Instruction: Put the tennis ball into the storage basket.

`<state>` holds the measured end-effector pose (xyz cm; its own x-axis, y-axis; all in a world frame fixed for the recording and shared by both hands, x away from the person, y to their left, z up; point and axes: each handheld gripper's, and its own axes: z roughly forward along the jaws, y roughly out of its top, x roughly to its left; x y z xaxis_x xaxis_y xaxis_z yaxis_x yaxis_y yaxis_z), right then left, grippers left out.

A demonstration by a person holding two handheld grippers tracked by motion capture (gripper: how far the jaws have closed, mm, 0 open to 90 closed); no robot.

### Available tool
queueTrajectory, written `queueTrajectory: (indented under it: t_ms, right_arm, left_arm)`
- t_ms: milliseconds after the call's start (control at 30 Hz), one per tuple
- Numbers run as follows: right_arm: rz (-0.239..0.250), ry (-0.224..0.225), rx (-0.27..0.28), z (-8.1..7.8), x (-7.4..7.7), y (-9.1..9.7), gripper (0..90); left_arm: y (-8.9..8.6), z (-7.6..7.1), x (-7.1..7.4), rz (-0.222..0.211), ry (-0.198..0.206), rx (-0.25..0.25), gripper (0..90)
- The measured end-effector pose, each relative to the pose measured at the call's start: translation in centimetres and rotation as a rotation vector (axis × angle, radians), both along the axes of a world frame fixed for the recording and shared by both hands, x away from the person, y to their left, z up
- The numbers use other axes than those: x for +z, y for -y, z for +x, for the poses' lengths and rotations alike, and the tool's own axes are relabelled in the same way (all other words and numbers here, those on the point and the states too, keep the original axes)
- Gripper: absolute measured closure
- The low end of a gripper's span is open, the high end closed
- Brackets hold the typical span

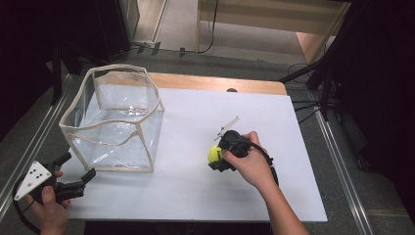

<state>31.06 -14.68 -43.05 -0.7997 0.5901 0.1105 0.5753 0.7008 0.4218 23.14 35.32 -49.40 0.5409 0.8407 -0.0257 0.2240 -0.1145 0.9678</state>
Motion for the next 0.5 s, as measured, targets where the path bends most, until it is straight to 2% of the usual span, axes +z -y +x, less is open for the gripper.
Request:
queueTrajectory:
  t_ms: [500]
  right_arm:
    - [-0.003, 0.001, 0.025, 0.6, 0.9, -1.6, 23.9]
  left_arm:
    - [0.0, 0.0, 0.0, -0.004, 0.0, -0.001, 0.0]
